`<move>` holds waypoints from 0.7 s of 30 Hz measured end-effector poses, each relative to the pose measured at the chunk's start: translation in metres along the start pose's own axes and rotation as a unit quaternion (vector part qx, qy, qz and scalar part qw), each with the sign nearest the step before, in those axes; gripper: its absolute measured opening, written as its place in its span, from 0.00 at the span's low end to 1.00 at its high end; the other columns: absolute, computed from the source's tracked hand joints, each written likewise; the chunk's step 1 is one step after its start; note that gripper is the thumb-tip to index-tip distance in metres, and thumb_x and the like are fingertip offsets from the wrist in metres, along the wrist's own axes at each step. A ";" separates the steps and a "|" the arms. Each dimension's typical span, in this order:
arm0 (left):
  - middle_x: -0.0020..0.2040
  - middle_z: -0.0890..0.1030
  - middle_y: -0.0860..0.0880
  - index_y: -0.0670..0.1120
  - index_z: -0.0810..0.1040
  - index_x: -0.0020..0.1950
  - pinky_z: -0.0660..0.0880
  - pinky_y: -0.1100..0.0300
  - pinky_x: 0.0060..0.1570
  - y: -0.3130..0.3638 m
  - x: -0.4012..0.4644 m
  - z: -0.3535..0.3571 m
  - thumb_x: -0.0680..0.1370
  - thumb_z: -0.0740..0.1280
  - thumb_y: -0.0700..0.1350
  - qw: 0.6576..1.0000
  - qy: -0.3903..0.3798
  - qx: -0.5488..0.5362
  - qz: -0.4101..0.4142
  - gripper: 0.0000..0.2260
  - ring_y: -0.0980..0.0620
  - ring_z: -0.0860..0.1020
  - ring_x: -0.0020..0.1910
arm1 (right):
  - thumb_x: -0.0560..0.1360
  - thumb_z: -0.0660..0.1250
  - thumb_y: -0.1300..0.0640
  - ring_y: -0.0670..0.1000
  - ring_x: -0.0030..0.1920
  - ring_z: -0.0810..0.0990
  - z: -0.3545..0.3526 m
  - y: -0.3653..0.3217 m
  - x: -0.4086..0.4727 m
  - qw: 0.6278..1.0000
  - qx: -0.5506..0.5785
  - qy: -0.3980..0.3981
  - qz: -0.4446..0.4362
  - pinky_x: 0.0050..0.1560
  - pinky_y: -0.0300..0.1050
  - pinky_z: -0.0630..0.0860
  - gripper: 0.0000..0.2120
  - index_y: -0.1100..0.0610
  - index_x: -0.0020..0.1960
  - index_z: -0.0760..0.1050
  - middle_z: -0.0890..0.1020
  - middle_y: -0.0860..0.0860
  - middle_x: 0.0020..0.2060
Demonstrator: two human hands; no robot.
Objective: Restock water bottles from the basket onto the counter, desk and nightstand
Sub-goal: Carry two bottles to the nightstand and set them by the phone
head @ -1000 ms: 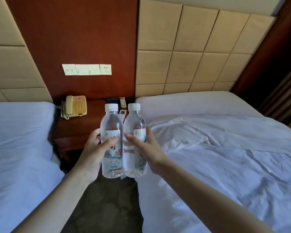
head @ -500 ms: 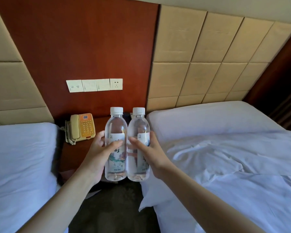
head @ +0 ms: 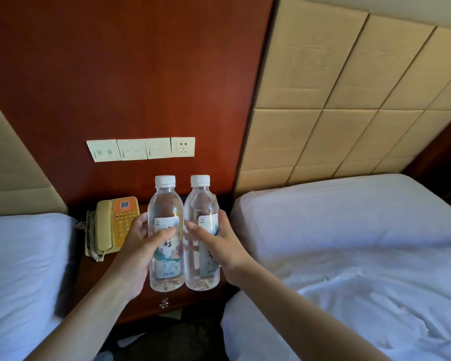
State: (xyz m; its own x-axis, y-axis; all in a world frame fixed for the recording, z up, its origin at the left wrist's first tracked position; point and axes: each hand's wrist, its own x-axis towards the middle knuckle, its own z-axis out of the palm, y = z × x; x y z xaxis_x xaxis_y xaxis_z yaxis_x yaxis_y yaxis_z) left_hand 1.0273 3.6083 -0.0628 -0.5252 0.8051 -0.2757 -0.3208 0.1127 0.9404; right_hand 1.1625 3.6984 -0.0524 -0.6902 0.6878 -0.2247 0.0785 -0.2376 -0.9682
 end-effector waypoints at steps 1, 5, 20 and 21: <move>0.57 0.79 0.43 0.50 0.71 0.61 0.77 0.47 0.49 0.003 0.012 0.001 0.53 0.75 0.52 1.000 0.002 0.001 -0.002 0.37 0.44 0.80 0.53 | 0.71 0.70 0.51 0.48 0.53 0.81 -0.002 -0.002 0.014 1.000 -0.001 -0.005 0.004 0.55 0.46 0.78 0.22 0.48 0.61 0.65 0.78 0.50 0.54; 0.58 0.79 0.44 0.49 0.69 0.65 0.75 0.42 0.55 0.013 0.056 -0.003 0.53 0.76 0.52 1.000 0.020 -0.007 -0.011 0.41 0.44 0.79 0.55 | 0.69 0.72 0.49 0.52 0.56 0.80 -0.007 -0.010 0.066 1.000 0.000 -0.021 0.008 0.59 0.54 0.77 0.25 0.48 0.62 0.65 0.78 0.53 0.57; 0.57 0.79 0.46 0.51 0.71 0.61 0.76 0.47 0.51 0.054 0.176 -0.067 0.54 0.76 0.53 0.999 -0.004 0.032 -0.040 0.36 0.46 0.79 0.54 | 0.72 0.69 0.53 0.45 0.48 0.80 0.043 -0.028 0.183 0.999 0.000 0.035 0.016 0.50 0.43 0.79 0.22 0.54 0.63 0.65 0.77 0.45 0.46; 0.57 0.79 0.46 0.50 0.70 0.62 0.76 0.49 0.49 0.055 0.182 -0.069 0.56 0.77 0.51 0.998 -0.009 0.036 -0.044 0.36 0.46 0.79 0.53 | 0.72 0.69 0.53 0.44 0.47 0.80 0.044 -0.029 0.188 0.999 0.000 0.038 0.015 0.50 0.43 0.79 0.22 0.54 0.63 0.65 0.77 0.45 0.45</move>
State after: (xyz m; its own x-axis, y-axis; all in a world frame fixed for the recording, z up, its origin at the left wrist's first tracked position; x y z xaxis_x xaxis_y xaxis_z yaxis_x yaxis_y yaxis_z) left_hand 0.8594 3.7205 -0.0746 -0.4832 0.8007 -0.3542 -0.3071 0.2238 0.9250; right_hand 0.9989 3.8037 -0.0621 -0.6317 0.7301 -0.2606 0.0972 -0.2590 -0.9610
